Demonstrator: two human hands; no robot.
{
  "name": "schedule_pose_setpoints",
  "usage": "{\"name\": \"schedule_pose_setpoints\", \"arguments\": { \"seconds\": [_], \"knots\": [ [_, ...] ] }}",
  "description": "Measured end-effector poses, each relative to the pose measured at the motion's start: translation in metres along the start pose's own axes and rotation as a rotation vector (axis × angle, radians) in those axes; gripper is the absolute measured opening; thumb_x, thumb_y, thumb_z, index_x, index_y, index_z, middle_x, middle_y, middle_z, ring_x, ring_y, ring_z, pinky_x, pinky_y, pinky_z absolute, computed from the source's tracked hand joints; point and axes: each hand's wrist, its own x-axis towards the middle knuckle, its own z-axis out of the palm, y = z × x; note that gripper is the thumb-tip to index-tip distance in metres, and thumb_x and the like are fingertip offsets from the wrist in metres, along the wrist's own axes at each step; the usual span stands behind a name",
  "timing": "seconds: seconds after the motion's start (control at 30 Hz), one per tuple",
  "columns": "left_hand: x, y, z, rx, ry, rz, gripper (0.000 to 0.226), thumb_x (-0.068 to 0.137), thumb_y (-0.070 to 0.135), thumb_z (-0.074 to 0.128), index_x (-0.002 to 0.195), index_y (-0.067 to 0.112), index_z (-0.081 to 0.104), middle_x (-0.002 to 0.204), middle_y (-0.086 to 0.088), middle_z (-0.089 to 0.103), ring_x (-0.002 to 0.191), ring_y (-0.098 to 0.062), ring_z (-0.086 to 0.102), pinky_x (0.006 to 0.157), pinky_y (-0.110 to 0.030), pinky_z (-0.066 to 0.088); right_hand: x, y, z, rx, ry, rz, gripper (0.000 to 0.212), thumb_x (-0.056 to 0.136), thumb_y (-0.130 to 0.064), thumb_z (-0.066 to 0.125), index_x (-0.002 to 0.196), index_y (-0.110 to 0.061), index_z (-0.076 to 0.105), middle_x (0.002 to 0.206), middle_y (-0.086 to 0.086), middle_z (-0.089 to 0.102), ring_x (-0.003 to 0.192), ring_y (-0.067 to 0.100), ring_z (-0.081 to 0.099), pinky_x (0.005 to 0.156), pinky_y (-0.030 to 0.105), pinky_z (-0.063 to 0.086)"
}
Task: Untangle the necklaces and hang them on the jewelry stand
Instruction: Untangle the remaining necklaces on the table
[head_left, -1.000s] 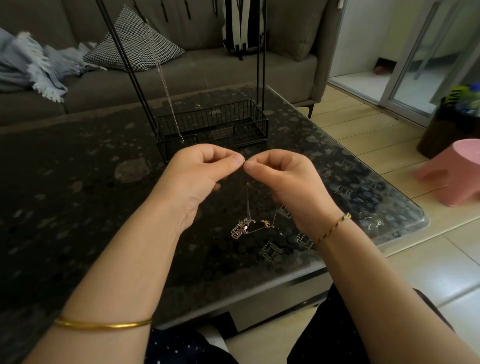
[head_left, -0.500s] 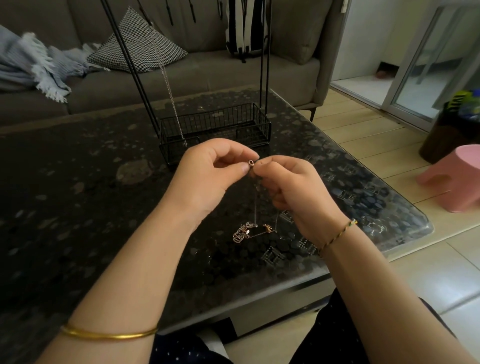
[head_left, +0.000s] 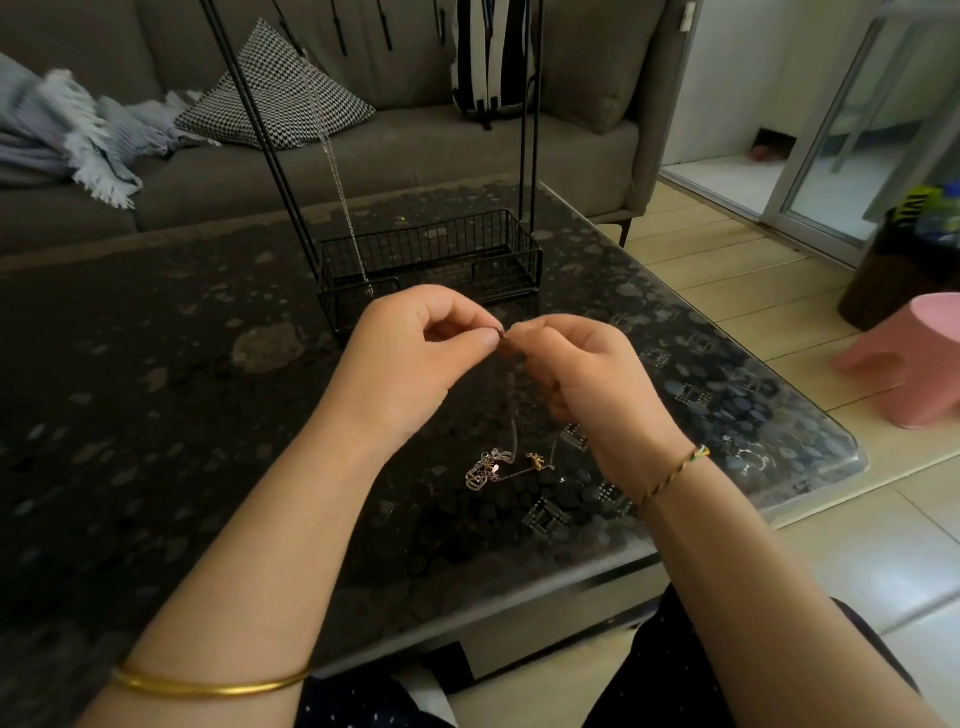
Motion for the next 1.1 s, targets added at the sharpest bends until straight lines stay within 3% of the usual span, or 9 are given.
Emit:
{"name": "schedule_pose_setpoints", "arguments": {
  "seconds": [0.07,0.27,0.4,0.73,1.1],
  "knots": [
    [0.0,-0.0001,-0.0003,0.019,0.017,-0.034,0.007,0.087,0.018,0.068,0.085,0.024,0.07,0.082,0.007,0.068,0.077,-0.003,0.062,0.071,-0.017,0.048,-0.0005,-0.0017,-0.0015,0.011,0.019,-0.023,0.017,0.093,-0.015,0.054,0.089,-0.006,0.068,0.042,-0.018,0.049,0.039,-0.004,0.047,0.041,0.007,0.033],
    [0.0001,0.0005,0.0006,0.128,-0.013,0.048,0.008,0.087,0.016,0.067,0.083,0.022,0.069,0.08,0.011,0.063,0.073,0.006,0.055,0.064,-0.004,0.041,0.0024,0.0038,-0.0016,-0.083,0.037,0.008,0.022,0.089,-0.026,0.061,0.072,-0.013,0.067,0.054,-0.01,0.046,0.042,0.0,0.038,0.044,0.013,0.029],
    [-0.0003,0.0013,-0.0001,0.165,-0.048,0.117,0.014,0.088,0.011,0.065,0.081,0.024,0.067,0.077,0.013,0.062,0.074,0.005,0.055,0.066,-0.005,0.041,0.0036,0.0029,-0.003,0.021,-0.019,0.088,0.023,0.089,-0.02,0.06,0.066,-0.017,0.065,0.055,-0.004,0.044,0.039,0.004,0.031,0.038,0.017,0.025],
    [-0.0011,0.0018,-0.0022,0.233,-0.099,0.164,0.018,0.088,0.011,0.065,0.079,0.026,0.066,0.076,0.014,0.061,0.074,0.008,0.054,0.066,-0.003,0.039,0.0066,0.006,-0.0029,0.18,-0.075,0.159,0.018,0.088,-0.007,0.058,0.071,-0.003,0.064,0.053,0.0,0.04,0.036,0.004,0.026,0.035,0.015,0.02],
    [0.0015,-0.0033,0.0024,0.097,-0.056,0.107,0.019,0.087,0.009,0.067,0.082,0.027,0.068,0.077,0.011,0.063,0.069,0.004,0.056,0.066,-0.011,0.043,0.0086,0.0068,-0.0005,0.439,-0.075,0.254,0.021,0.09,-0.003,0.054,0.07,-0.003,0.059,0.048,-0.003,0.04,0.033,0.002,0.025,0.033,0.014,0.017]
  ]
}}
